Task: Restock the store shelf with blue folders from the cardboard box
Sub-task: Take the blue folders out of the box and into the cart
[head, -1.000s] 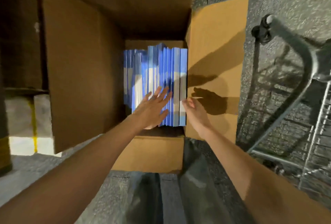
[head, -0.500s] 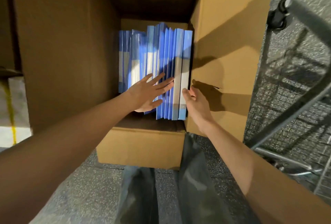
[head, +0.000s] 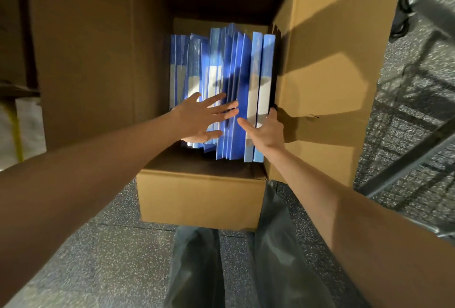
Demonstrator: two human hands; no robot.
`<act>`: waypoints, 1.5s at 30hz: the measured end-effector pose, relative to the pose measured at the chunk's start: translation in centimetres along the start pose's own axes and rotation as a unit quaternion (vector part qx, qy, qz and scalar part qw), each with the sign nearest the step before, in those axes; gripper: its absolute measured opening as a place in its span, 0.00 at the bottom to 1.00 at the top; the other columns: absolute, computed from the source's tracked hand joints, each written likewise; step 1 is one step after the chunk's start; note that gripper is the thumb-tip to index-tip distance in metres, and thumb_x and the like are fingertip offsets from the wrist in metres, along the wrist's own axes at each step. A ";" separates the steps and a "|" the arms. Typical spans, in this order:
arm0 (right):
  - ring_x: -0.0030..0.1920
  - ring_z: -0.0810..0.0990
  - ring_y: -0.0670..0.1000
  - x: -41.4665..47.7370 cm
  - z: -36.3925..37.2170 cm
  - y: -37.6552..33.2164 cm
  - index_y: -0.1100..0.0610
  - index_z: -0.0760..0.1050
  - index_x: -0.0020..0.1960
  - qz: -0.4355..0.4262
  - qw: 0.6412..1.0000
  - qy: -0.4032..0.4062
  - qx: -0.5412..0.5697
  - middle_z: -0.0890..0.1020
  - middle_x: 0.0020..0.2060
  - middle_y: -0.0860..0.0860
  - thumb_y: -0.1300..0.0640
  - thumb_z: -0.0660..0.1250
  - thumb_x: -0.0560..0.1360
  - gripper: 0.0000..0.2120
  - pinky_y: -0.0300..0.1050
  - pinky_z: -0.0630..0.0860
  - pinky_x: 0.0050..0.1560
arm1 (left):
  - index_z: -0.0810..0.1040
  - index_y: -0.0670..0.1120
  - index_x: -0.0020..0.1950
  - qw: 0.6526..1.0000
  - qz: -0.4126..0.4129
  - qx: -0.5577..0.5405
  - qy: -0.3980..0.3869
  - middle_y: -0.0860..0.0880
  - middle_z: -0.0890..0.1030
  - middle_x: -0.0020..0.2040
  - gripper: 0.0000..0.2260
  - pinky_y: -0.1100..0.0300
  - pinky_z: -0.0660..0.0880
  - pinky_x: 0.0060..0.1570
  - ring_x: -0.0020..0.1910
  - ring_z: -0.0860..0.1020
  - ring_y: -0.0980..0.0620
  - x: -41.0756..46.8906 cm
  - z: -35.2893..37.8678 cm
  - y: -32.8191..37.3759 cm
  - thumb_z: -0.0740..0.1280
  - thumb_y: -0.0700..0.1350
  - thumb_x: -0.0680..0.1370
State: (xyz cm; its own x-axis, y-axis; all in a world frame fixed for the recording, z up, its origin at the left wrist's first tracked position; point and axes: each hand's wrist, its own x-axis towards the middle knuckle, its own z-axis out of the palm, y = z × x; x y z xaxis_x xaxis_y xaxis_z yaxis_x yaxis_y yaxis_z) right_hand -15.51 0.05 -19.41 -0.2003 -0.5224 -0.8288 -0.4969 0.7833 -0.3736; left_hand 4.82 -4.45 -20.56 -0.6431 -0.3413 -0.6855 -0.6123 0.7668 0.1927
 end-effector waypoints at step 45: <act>0.35 0.77 0.49 -37.8 -26.8 -17.5 0.65 0.78 0.51 -0.233 0.948 -0.143 -0.162 0.81 0.38 0.57 0.43 0.68 0.69 0.25 0.46 0.71 0.34 | 0.63 0.52 0.79 0.985 -0.018 0.063 0.162 0.46 0.64 0.79 0.49 0.51 0.51 0.77 0.79 0.58 0.42 -27.2 -42.2 8.8 0.76 0.69 0.64</act>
State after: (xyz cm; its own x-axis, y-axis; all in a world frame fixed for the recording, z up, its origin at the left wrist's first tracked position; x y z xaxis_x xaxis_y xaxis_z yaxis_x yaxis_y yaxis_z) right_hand -21.87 -3.00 29.62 0.3187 -0.6380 -0.7010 -0.7181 0.3202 -0.6179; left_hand -2.46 -11.32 29.43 -0.7478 -0.5083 -0.4270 -0.5880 0.8058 0.0704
